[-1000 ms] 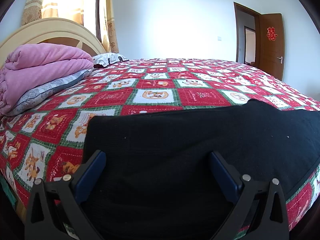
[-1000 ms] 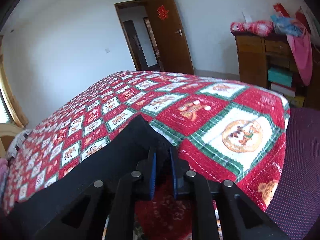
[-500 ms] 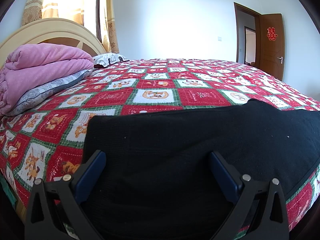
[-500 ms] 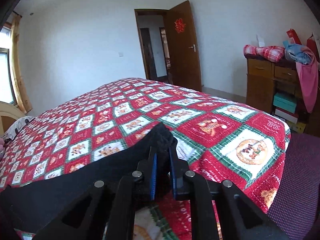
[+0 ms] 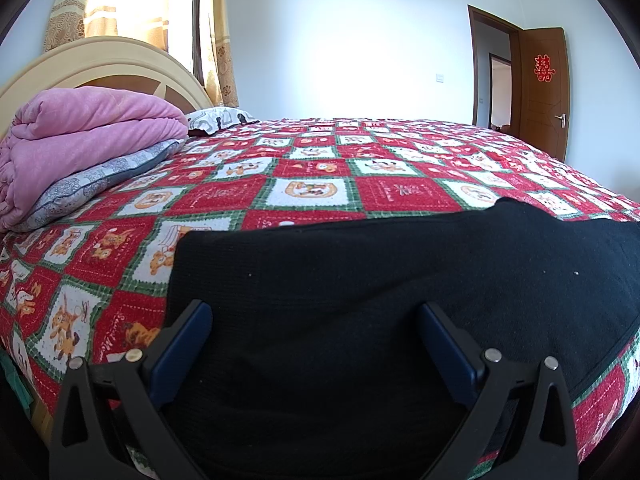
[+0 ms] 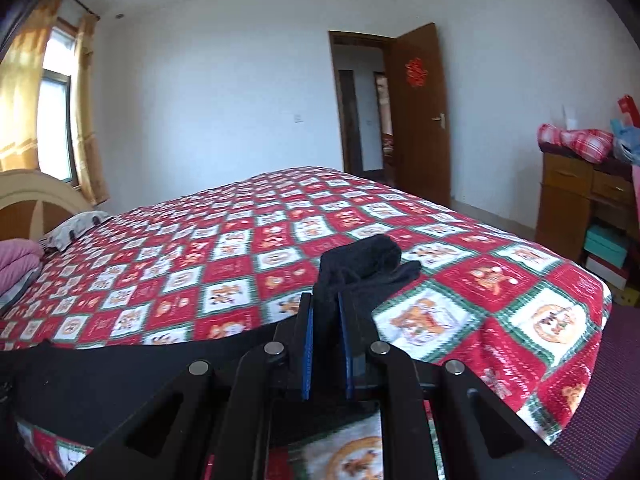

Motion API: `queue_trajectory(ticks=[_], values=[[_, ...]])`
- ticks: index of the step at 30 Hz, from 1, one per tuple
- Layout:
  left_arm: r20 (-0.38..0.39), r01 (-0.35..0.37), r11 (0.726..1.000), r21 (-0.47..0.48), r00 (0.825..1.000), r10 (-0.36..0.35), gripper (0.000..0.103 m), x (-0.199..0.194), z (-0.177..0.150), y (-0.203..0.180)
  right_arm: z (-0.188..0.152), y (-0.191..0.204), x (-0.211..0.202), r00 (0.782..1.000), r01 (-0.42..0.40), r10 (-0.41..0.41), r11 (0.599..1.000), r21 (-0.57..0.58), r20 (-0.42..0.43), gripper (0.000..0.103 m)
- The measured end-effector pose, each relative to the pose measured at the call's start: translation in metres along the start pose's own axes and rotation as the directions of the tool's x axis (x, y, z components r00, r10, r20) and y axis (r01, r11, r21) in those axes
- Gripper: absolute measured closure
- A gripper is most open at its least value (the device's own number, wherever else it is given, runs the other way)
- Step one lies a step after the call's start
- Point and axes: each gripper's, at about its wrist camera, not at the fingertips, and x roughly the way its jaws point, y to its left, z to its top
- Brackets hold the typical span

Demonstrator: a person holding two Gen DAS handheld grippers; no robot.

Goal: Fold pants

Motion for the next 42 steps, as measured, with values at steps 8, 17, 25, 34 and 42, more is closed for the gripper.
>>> queue_trajectory(ticks=[8,17,25,34,42], values=[[0.0,0.0,1.0,0.0,1.0,0.0,0.0,0.0,0.0,0.0,-0.002,0.044,-0.01,0.995,-0.095,0.095,0.992,-0.082,0.001,0.092],[0.001,0.0,1.0,0.0,1.0,0.0,0.0,0.0,0.0,0.0,-0.01,0.098,-0.023,0.981,-0.191,0.192,0.964,-0.183,-0.011,0.092],[0.001,0.0,1.0,0.0,1.0,0.0,0.0,0.0,-0.001,0.0,-0.027,0.144,-0.021,0.968,-0.253,0.242,0.923,-0.292,-0.074,0.092],[0.002,0.0,1.0,0.0,1.0,0.0,0.0,0.0,-0.001,0.0,-0.063,0.198,-0.006,0.942,-0.334,0.289,0.856,-0.394,-0.171,0.092],[0.002,0.0,1.0,0.0,1.0,0.0,0.0,0.0,-0.001,0.0,-0.077,0.246,-0.014,0.922,-0.387,0.347,0.794,-0.47,-0.173,0.092]])
